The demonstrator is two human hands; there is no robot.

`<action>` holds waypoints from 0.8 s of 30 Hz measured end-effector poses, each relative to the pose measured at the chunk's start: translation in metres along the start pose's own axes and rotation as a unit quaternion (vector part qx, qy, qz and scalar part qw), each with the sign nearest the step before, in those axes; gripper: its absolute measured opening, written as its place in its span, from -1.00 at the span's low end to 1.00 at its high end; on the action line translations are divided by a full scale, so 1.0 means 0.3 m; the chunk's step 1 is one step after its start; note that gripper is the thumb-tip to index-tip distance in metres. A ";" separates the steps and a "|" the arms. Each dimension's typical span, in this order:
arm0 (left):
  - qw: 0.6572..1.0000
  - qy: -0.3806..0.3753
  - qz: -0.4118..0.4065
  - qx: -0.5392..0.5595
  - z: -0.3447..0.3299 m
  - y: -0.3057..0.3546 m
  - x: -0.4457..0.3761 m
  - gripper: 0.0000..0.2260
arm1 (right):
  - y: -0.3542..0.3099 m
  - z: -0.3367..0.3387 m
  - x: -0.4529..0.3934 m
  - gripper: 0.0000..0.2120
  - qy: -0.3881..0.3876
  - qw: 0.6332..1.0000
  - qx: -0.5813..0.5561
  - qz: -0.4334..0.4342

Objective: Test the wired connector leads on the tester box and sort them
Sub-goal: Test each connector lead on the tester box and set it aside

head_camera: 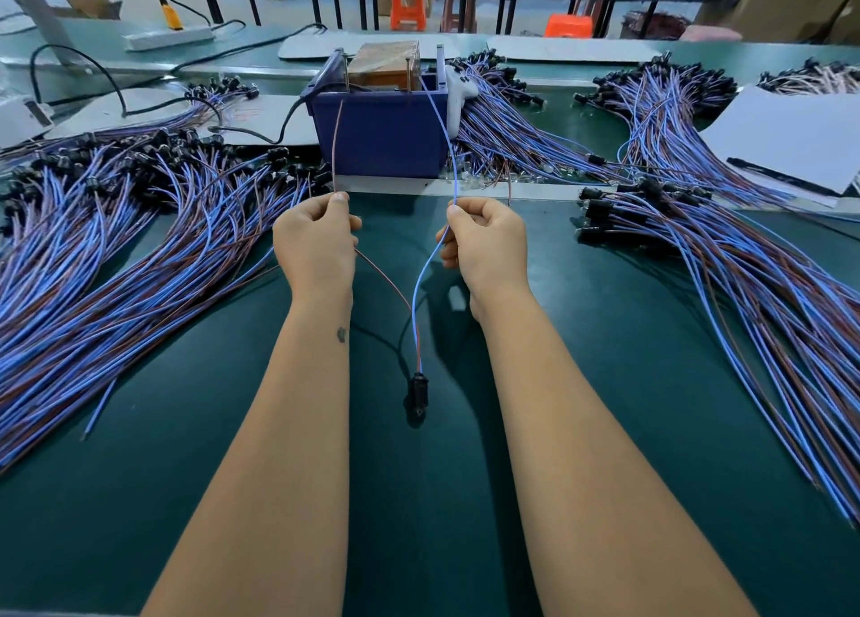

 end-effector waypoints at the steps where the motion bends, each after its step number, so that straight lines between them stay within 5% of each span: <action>1: 1.000 0.001 -0.001 0.003 0.002 0.001 -0.003 -0.83 | 0.001 -0.001 0.000 -0.91 -0.001 1.000 0.006 0.001; 24: 1.000 -0.012 -0.009 0.004 -0.024 -0.018 -0.038 -0.86 | 0.001 -0.009 -0.005 -0.92 -0.012 0.999 0.043 0.003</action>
Point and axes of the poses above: each hand's wrist, its own x-axis away from the middle knuckle, its own z-axis out of the back of the hand, y = z × x, the point moved 6 cm from there along -x, towards the middle knuckle, and after that the axes turned 1 degree about x, right-handed, at the moved point
